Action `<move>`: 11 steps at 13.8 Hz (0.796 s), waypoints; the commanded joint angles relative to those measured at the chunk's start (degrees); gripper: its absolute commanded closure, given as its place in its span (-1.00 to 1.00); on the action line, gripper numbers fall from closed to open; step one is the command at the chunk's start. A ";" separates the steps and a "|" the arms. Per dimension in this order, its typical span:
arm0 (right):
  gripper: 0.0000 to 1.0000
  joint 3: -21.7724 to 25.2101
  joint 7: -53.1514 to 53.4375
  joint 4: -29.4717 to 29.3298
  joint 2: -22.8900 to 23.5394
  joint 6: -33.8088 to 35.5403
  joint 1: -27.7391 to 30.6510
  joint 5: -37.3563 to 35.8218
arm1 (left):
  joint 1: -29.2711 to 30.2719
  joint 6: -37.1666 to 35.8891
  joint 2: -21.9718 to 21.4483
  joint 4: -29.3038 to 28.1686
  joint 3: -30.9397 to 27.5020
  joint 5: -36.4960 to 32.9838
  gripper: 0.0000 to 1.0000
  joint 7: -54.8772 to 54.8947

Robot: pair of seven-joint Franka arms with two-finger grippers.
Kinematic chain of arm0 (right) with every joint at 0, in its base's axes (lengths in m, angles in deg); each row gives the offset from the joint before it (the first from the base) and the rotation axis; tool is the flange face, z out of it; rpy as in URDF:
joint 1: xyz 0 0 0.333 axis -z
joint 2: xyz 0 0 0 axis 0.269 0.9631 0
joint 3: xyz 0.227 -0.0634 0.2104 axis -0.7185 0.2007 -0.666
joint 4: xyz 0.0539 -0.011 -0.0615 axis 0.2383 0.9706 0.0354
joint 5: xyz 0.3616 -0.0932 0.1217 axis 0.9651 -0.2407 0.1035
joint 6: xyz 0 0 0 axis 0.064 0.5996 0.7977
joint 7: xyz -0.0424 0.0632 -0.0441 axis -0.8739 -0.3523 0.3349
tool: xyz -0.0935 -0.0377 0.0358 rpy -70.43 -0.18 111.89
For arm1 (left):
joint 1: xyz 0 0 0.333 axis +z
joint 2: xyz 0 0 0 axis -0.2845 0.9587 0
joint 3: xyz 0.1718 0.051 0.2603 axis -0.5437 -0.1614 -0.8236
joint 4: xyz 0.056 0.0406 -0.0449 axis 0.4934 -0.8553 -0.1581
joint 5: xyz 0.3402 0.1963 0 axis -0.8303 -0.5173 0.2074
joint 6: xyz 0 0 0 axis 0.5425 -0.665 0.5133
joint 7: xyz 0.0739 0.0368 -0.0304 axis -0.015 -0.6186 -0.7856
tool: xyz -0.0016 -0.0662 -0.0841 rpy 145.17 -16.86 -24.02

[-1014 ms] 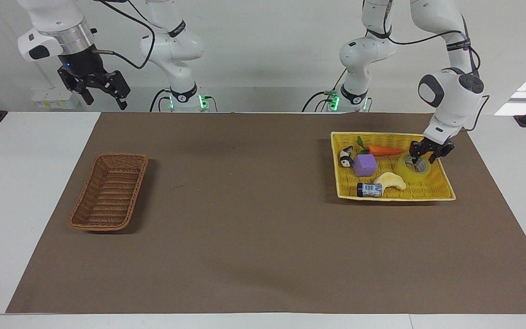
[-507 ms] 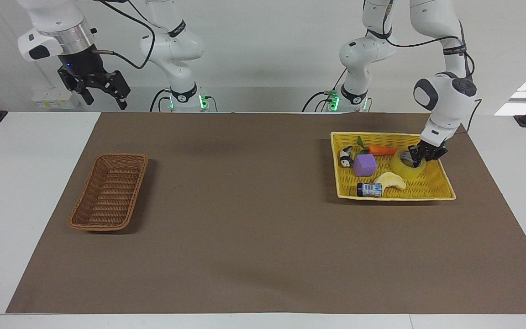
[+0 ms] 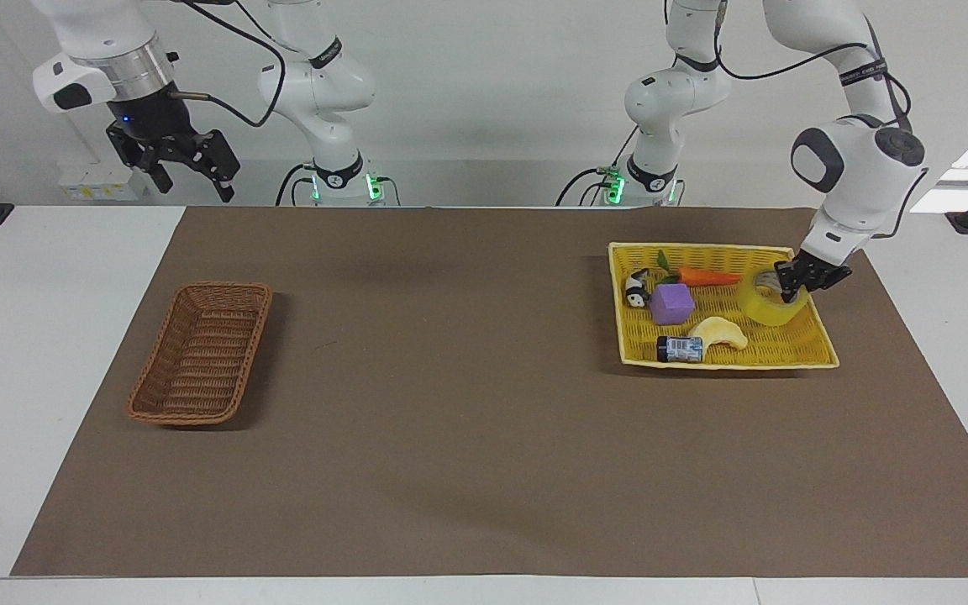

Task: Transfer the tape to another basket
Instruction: 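Grasp the tape roll with the left gripper and lift it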

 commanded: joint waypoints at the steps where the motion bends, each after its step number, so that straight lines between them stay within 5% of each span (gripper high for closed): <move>1: -1.00 -0.22 -0.91 0.53 -0.71 0.54 0.68 1.44 | -1.02 -11.72 0.51 10.49 -0.21 0.51 1.00 -1.06; 11: -1.00 -0.13 -1.35 0.36 -0.88 0.62 -0.02 1.44 | -11.21 -36.08 0.60 30.89 0.58 0.78 1.00 -16.17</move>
